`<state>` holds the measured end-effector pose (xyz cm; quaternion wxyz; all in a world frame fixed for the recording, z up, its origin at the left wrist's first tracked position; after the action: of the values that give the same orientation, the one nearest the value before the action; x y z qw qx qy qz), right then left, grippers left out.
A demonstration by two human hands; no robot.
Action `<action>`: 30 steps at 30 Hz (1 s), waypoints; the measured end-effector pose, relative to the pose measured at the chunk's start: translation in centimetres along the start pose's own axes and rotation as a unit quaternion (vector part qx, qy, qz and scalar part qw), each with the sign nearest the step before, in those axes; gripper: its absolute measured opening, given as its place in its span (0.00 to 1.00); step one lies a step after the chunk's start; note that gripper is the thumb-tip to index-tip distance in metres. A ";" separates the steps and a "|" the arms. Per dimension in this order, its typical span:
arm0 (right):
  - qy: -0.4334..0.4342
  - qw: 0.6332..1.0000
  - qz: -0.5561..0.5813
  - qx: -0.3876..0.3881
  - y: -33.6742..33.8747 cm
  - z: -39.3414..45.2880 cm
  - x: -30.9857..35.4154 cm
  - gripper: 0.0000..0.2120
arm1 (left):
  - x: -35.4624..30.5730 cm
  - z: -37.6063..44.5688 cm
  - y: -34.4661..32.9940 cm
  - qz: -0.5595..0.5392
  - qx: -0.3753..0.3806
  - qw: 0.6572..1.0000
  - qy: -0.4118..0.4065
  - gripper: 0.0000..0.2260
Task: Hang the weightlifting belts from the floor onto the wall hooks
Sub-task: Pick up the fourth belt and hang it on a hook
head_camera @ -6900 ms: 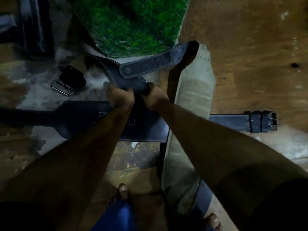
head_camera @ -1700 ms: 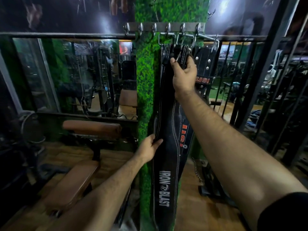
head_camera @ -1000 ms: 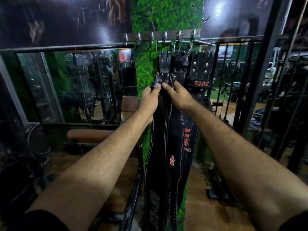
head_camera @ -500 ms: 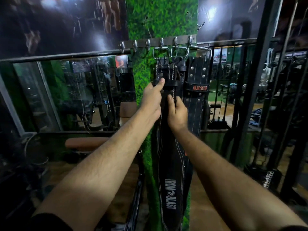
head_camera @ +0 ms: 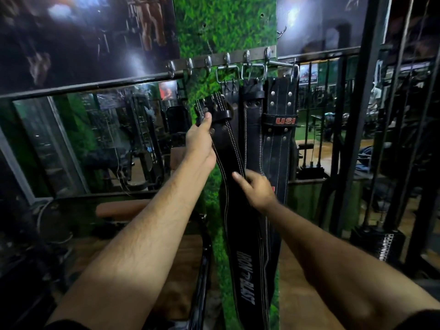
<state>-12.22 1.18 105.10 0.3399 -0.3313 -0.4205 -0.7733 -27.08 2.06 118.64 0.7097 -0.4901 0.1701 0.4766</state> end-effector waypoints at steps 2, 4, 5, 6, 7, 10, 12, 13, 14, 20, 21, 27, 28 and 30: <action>0.022 0.998 0.066 -0.011 0.1 0.7 3.3 0.27 | 0.4 -0.3 0.3 0.009 0.000 1.000 0.013 0.02; 0.033 0.993 0.112 -0.016 -0.4 0.9 5.4 0.21 | 0.0 -0.2 0.5 0.012 -0.016 1.000 0.007 0.08; 0.032 0.993 0.111 -0.024 -0.6 0.6 5.3 0.19 | -0.4 0.2 0.7 0.011 -0.027 1.000 0.004 0.14; 0.026 0.994 0.099 -0.032 -0.7 0.1 4.7 0.16 | -0.9 0.6 0.5 0.016 -0.031 0.999 0.003 0.19; 0.018 0.995 0.090 -0.031 -0.9 -0.5 3.5 0.13 | -1.5 1.0 0.2 0.017 -0.025 1.000 0.002 0.23; 0.000 0.997 0.080 0.001 -2.0 -1.6 0.8 0.13 | -2.8 1.5 0.0 0.018 -0.015 1.000 0.009 0.30; -0.006 0.998 0.054 0.027 -2.6 -2.3 -0.1 0.16 | -2.5 2.2 1.2 0.030 -0.030 0.999 0.007 0.31; -0.011 0.998 0.035 0.047 -2.7 -2.6 -0.6 0.17 | -2.4 2.4 1.7 0.035 -0.036 0.999 0.004 0.29; -0.021 0.997 0.013 0.071 -2.9 -2.9 -1.2 0.18 | -2.3 2.8 2.1 0.036 -0.039 0.999 0.000 0.26; -0.058 0.984 -0.059 0.160 -2.2 -2.2 -1.1 0.21 | -4.3 2.4 2.0 0.030 -0.029 0.998 -0.038 0.15; -0.053 0.986 -0.056 0.145 -1.8 -1.8 -0.2 0.24 | -4.5 2.4 2.1 0.031 -0.021 0.998 -0.041 0.17; -0.031 0.980 0.182 0.068 0.9 0.1 7.5 0.29 | -4.1 0.2 2.6 0.076 0.010 0.996 -0.038 0.04; -0.026 0.976 0.211 0.047 1.5 0.4 8.7 0.26 | -3.9 -0.1 2.8 0.086 0.012 0.995 -0.041 0.04; -0.015 0.973 0.232 -0.003 2.9 1.4 10.6 0.23 | -3.5 -0.4 3.0 0.111 0.014 0.993 -0.047 0.06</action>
<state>-15.47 -1.45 115.39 0.5028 -0.4321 -0.3348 -0.6696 -31.26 0.09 119.35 0.6662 -0.4357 0.1965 0.5725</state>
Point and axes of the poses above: each hand's wrist, its own z-axis towards the middle knuckle, its own y-axis out of the back of the hand, x = y × z, the point moved 5 cm from there along z, towards the middle knuckle, and after that the axes turned 13 degrees about -y, right-handed, at the moved point
